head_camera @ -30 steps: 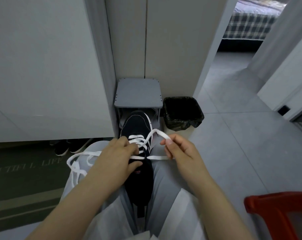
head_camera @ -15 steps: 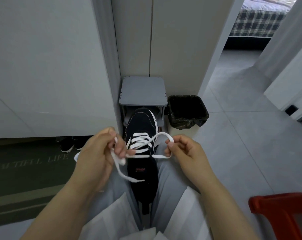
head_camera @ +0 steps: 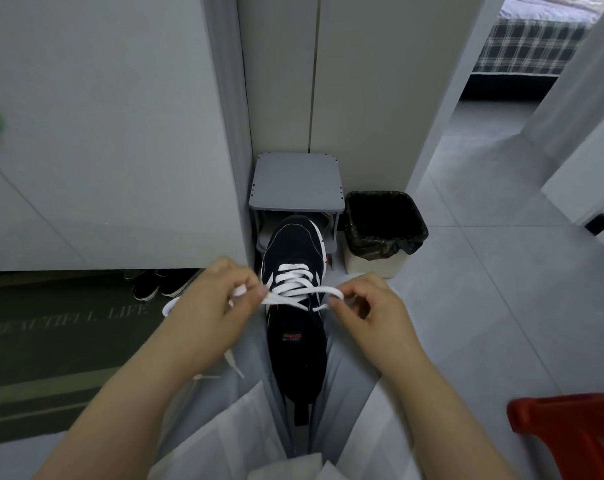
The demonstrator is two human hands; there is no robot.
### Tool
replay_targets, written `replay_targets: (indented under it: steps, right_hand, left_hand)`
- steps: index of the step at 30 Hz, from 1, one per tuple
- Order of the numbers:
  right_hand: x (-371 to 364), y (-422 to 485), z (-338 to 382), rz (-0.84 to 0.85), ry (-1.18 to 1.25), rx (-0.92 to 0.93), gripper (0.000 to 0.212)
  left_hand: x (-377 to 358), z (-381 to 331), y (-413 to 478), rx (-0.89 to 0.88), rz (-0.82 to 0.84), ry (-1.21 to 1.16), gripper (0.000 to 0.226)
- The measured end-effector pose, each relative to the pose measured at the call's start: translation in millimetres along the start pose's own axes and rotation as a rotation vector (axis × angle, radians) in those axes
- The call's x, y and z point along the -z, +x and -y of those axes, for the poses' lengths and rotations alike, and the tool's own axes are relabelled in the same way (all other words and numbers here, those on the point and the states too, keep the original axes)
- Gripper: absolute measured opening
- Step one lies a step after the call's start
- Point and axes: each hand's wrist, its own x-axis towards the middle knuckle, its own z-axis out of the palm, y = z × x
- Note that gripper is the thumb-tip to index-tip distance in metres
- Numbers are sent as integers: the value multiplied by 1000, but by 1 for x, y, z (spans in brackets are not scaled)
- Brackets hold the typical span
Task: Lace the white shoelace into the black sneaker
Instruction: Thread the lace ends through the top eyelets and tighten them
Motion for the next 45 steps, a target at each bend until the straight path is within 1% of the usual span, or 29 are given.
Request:
replay_targets:
  steps: [2, 5, 6, 7, 8, 9, 10, 11, 12, 13, 14, 15, 17, 19, 21, 22, 25, 26, 27, 29, 30, 32, 34, 37, 38, 40, 41, 43, 45]
  right_hand:
    - [-4, -1, -1, 49, -81, 23, 2]
    - [-9, -2, 3, 75, -84, 25, 27]
    - [-10, -2, 5, 89, -79, 20, 37]
    - [-12, -2, 6, 107, -101, 21, 45]
    - [-14, -2, 7, 120, -148, 34, 49]
    - [-15, -2, 8, 126, -197, 54, 49]
    - [-16, -3, 9, 123, -228, 83, 45]
    - [-17, -3, 9, 118, -237, 115, 40]
    - [-17, -3, 9, 123, -241, 148, 35]
    - [-18, -3, 9, 139, -248, 172, 31]
    - [-19, -3, 9, 155, -251, 190, 27]
    - [-20, -2, 8, 166, -247, 205, 23]
    - [-21, -2, 4, 179, -244, 224, 14]
    - [-21, -3, 0, 172, -227, 236, 13]
    - [-21, -3, -2, 163, -206, 249, 16]
    - [-22, -4, -2, 168, -209, 253, 17]
    - [-25, -3, -2, 179, -249, 292, 16]
    - [-25, -3, -2, 177, -270, 316, 14]
    - [-25, -2, -1, 180, -297, 339, 12]
    - [-23, -3, -2, 190, -351, 375, 11]
    - [-22, -4, -4, 198, -368, 380, 14]
    - [-20, -7, 0, 222, -346, 324, 23]
    - [-21, -9, 14, 245, -194, 210, 32]
    - [-27, -5, 41, 197, 70, 130, 29]
    - [-31, -2, 49, 227, 163, 114, 29]
    - [-41, 4, 63, 339, 362, 80, 37]
    - [-45, 6, 67, 376, 431, 72, 36]
    - [-49, 10, 70, 370, 519, 44, 35]
    - [-45, 12, 67, 331, 524, 27, 30]
  left_hand:
    - [2, -9, 1, -15, -114, -180, 27]
    - [1, -20, -2, 85, -312, -401, 25]
    - [0, -21, -1, 127, -371, -396, 27]
    - [1, -23, 0, 177, -425, -436, 34]
    - [0, -20, 2, 188, -454, -500, 40]
    - [0, -20, 4, 201, -462, -681, 46]
    - [1, -21, 5, 219, -475, -946, 50]
    - [0, -20, 6, 263, -446, -1146, 52]
    - [-1, -18, 5, 282, -379, -1246, 51]
    - [-4, -15, 4, 303, -298, -1189, 48]
    - [-8, -11, 2, 310, -216, -1039, 45]
    - [-11, -7, -1, 288, -149, -806, 42]
    - [-15, 2, -2, 221, -90, -379, 36]
    - [-15, 13, -1, 198, -93, -104, 25]
    - [-9, 21, 1, 181, -76, 73, 12]
    - [-5, 25, 2, 163, -51, 135, 11]
    - [-3, 32, 9, 50, 48, 402, 40]
    - [-3, 29, 12, 43, 103, 490, 40]
    - [-3, 25, 14, 49, 149, 539, 34]
    - [-4, 22, 18, 27, 212, 538, 14]
    - [-2, 22, 20, 12, 236, 508, 10]
    - [7, 19, 21, 3, 300, 383, 18]
    - [20, 11, 24, -10, 300, 204, 22]
    - [35, -10, 32, -3, 281, -113, 20]
    - [37, -17, 35, 5, 306, -208, 21]
    - [37, -30, 40, 16, 357, -372, 21]
    - [37, -35, 40, 30, 367, -447, 20]
    - [38, -40, 41, 72, 328, -583, 19]
    - [41, -39, 43, 114, 272, -729, 19]
